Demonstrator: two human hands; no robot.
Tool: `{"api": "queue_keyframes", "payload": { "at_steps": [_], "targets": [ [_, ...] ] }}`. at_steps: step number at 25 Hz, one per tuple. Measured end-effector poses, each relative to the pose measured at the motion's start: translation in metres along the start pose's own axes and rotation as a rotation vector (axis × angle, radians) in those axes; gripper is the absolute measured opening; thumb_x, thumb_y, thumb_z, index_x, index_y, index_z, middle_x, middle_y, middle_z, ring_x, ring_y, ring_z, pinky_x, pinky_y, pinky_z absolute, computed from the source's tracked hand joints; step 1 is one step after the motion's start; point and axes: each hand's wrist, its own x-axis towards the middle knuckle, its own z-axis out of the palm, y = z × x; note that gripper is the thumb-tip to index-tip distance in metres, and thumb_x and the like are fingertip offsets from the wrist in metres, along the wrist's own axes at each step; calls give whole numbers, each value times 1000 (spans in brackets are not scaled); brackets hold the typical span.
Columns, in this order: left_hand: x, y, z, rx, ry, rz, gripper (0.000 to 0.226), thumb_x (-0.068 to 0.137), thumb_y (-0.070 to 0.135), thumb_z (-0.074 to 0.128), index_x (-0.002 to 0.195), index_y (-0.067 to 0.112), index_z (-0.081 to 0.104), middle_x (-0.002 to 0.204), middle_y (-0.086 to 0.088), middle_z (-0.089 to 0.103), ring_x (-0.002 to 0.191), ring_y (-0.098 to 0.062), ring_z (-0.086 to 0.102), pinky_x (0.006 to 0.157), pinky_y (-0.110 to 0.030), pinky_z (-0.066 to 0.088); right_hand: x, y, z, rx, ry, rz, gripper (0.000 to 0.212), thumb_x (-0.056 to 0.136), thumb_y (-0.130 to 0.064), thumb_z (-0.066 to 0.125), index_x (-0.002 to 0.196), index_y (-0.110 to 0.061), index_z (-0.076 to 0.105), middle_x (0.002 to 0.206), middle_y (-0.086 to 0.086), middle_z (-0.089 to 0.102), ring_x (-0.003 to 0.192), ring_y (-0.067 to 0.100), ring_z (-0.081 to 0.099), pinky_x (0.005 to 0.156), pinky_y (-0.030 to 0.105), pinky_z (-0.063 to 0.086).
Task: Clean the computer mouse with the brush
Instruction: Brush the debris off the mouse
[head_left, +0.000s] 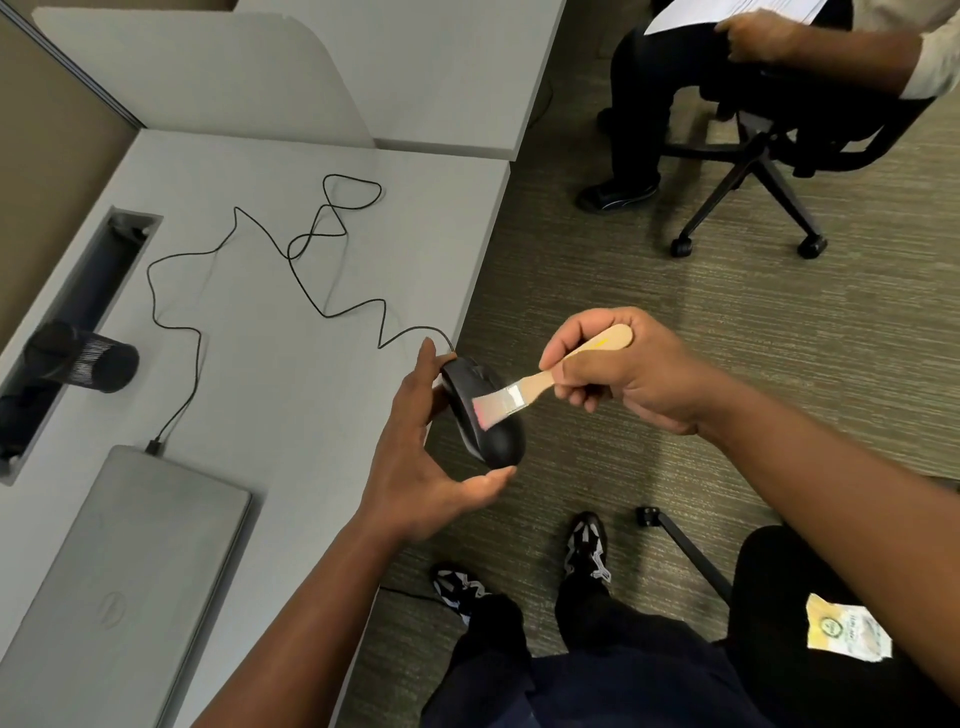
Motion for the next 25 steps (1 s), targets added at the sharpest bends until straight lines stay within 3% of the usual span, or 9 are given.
{"api": "queue_keyframes", "payload": {
  "at_steps": [3, 6, 9, 11, 14, 17, 21, 25],
  "targets": [
    [-2, 2, 0, -36, 34, 14, 132, 61, 39, 97, 159, 52, 9, 147, 51, 27, 135, 14, 48, 109, -7, 39, 2, 2, -11, 9, 74, 46, 22, 86, 13, 63, 79, -4, 74, 65, 13, 67, 57, 18, 57, 52, 25, 45],
    [-4, -3, 0, -47, 38, 23, 133, 61, 39, 98, 166, 37, 15, 151, 42, 31, 137, 5, 51, 112, -14, 41, 3, 3, -18, -81, 146, 23, 20, 86, 13, 63, 80, -4, 72, 64, 10, 66, 55, 13, 56, 52, 26, 42],
    [-3, -1, 1, -45, 28, 25, 132, 62, 44, 96, 167, 33, 16, 153, 37, 31, 140, 0, 50, 112, -16, 42, 3, 3, -16, 156, 162, -55, 16, 88, 9, 66, 89, -6, 71, 69, 8, 64, 60, 12, 55, 53, 24, 43],
    [-2, 2, 3, -50, 33, 38, 129, 63, 44, 95, 166, 33, 19, 153, 37, 31, 142, -1, 48, 111, -16, 42, 4, 3, -9, 348, 107, -49, 12, 86, 3, 69, 94, -5, 71, 71, 6, 63, 62, 12, 55, 54, 22, 45],
    [-2, 6, 6, -68, 47, 71, 126, 63, 31, 96, 162, 40, 20, 152, 38, 32, 144, -6, 47, 111, -14, 41, 8, 6, 0, 338, 44, 39, 7, 91, -3, 67, 96, -4, 72, 71, 5, 62, 61, 11, 55, 53, 21, 43],
    [-4, 8, 8, -79, 52, 86, 123, 64, 25, 95, 157, 53, 20, 150, 37, 33, 143, -16, 49, 109, -15, 42, 13, 10, -5, 273, 191, 125, 16, 94, 1, 60, 87, -5, 73, 65, 5, 58, 58, 12, 50, 48, 21, 39],
    [-7, 5, 10, -54, 43, 69, 123, 66, 25, 94, 165, 34, 20, 154, 21, 31, 142, -24, 47, 111, -26, 48, 16, 15, -11, 264, 363, 28, 18, 93, 4, 60, 84, -9, 69, 64, 2, 57, 60, 12, 48, 51, 22, 39],
    [-4, 6, 10, -76, 25, 47, 123, 66, 27, 95, 164, 34, 21, 153, 22, 30, 145, -21, 46, 114, -29, 48, 16, 16, -3, 358, 269, -69, 16, 90, 6, 68, 93, -10, 69, 73, 4, 62, 64, 11, 52, 56, 23, 44]
  ]
}}
